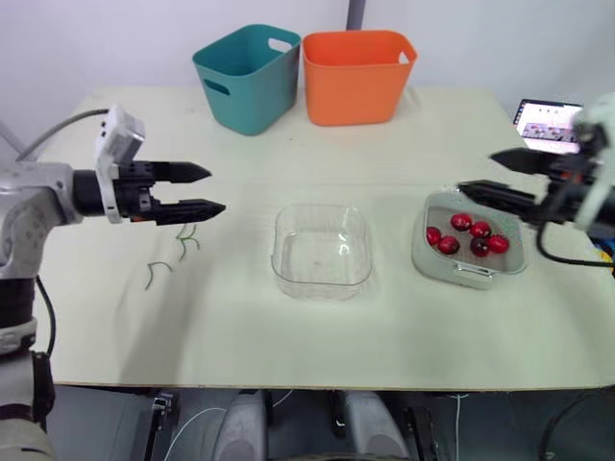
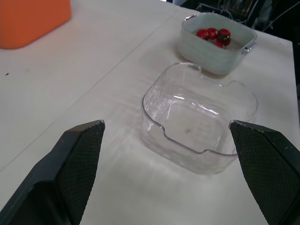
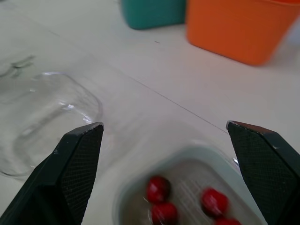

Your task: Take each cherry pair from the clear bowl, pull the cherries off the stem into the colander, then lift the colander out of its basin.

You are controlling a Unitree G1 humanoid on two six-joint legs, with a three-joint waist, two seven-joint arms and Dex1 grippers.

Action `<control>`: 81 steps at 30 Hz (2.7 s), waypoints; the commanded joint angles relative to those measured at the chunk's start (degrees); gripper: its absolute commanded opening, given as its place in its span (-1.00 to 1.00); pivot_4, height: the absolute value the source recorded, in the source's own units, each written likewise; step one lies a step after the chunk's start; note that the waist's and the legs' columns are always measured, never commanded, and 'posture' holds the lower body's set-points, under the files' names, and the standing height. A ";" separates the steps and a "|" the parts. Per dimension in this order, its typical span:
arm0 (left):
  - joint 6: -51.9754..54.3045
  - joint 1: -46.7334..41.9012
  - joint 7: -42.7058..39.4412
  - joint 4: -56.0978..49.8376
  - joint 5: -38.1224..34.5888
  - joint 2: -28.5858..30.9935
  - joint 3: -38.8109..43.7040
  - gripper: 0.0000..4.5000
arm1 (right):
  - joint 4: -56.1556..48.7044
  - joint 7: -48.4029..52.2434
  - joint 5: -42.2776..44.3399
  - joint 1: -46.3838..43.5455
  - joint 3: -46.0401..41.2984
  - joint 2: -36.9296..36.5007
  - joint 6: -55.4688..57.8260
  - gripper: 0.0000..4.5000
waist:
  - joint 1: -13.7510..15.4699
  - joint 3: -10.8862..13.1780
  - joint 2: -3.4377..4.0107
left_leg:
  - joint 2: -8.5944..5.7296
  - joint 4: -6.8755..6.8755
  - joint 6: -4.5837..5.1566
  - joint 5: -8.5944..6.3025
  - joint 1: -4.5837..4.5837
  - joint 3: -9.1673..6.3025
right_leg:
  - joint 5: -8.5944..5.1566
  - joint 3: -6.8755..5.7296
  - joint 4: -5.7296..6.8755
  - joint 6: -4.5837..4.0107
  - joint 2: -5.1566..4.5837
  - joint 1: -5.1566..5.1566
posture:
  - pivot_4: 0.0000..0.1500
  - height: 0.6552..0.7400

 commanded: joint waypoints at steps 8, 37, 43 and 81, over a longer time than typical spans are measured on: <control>-5.87 -6.30 -3.40 5.26 3.93 -1.03 -2.51 0.99 | 6.78 8.29 -5.36 6.00 -2.58 -8.70 -6.81 1.00 | -0.95 0.03 0.05 | 0.00 -0.01 0.00 0.00 -0.02 0.07 | 0.03 0.03 -0.01 0.04 -0.02 -0.01 | 1.00 1.00; -4.19 -6.05 -8.49 -28.24 -1.90 -5.95 -14.19 1.00 | 4.51 27.62 -27.02 -5.41 38.53 -14.72 -25.29 0.29 | -0.96 0.04 0.06 | 0.02 0.08 -0.02 0.01 -0.01 0.18 | 0.06 0.13 0.01 0.13 0.01 -0.04 | 1.00 1.00; -3.97 -6.69 -8.41 -28.18 -2.18 -6.58 -14.81 1.00 | 3.62 27.88 -28.36 -5.65 39.30 -13.55 -24.48 0.29 | -1.00 0.04 0.06 | 0.01 0.09 -0.02 0.01 -0.01 0.19 | 0.06 0.13 0.01 0.13 0.01 -0.04 | 1.00 1.00; -6.89 -7.68 -7.47 -23.56 0.95 -7.81 -15.73 1.00 | 4.03 32.35 -28.10 -11.01 36.23 -14.51 -19.99 -0.82 | -0.95 0.04 0.06 | 0.01 0.15 -0.02 0.01 0.01 0.18 | 0.08 0.14 0.10 0.15 0.03 -0.02 | 1.00 1.00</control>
